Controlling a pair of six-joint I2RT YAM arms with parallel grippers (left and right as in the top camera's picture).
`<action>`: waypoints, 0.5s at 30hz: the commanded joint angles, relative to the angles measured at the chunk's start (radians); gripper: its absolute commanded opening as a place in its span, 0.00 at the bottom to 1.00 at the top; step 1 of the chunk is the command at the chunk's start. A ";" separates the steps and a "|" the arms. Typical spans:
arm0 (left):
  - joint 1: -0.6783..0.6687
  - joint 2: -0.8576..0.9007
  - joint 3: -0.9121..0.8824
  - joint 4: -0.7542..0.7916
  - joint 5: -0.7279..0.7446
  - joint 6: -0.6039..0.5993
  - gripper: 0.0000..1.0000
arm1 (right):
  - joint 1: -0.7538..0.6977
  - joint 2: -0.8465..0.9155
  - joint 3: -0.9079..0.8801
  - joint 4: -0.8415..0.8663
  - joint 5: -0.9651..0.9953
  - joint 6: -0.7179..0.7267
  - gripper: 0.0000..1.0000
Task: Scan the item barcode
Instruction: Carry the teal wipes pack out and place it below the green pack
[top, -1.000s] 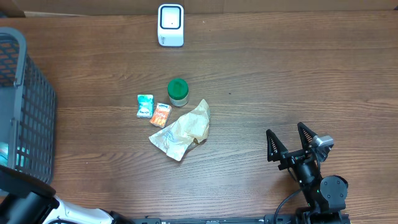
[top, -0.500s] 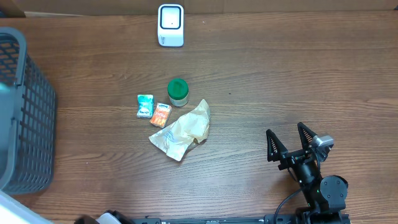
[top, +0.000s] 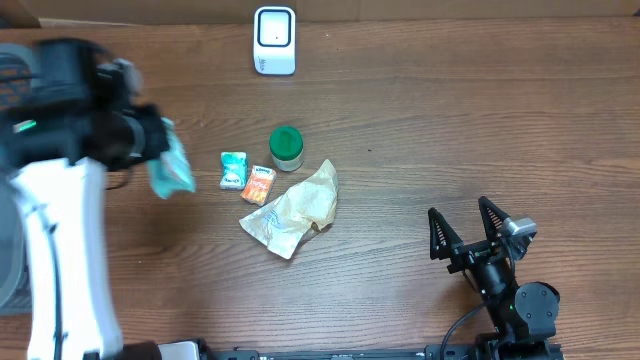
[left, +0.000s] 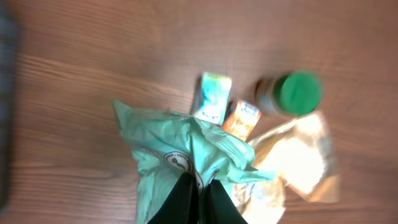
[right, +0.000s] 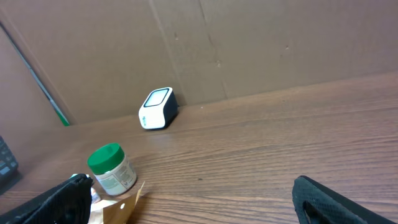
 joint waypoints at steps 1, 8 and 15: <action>-0.092 0.051 -0.166 0.068 -0.051 -0.022 0.04 | -0.006 -0.011 -0.011 0.006 0.005 0.000 1.00; -0.187 0.129 -0.349 0.225 -0.060 -0.068 0.07 | -0.006 -0.011 -0.011 0.006 0.005 0.000 1.00; -0.187 0.133 -0.322 0.240 -0.053 -0.068 0.57 | -0.006 -0.011 -0.011 0.006 0.005 0.000 1.00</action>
